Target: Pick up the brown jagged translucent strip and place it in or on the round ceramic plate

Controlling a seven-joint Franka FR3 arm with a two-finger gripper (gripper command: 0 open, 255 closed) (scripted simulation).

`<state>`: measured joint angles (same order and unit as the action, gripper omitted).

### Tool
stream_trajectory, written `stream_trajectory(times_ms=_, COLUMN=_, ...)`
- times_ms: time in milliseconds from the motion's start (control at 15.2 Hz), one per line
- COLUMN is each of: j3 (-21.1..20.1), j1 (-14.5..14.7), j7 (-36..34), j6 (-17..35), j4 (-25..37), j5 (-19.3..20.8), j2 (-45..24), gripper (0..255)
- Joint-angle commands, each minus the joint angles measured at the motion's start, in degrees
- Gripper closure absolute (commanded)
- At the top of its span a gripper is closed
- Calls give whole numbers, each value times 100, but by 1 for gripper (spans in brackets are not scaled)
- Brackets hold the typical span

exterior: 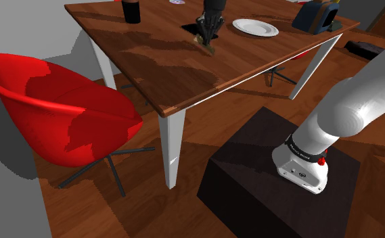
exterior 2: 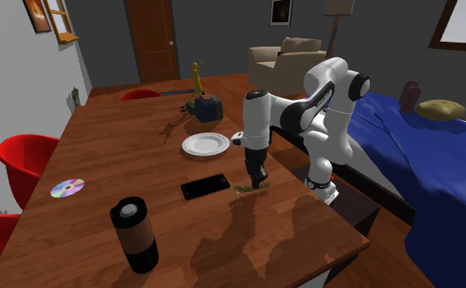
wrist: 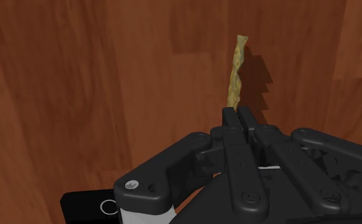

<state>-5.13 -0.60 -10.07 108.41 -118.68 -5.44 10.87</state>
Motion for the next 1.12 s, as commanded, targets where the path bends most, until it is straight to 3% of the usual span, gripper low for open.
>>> stream_trajectory(times_ms=0, j3=5, j1=-4, j7=-7, j6=-146, j4=123, j5=5, j2=12, gripper=255)
stream_trajectory(times_ms=858, j3=22, j1=-14, j7=-74, j6=-1135, j4=1125, j5=28, j2=0, gripper=255)
stream_trajectory(times_ms=1056, j3=274, j1=-188, j7=341, j6=-1175, j4=1088, j5=72, j2=43, gripper=255)
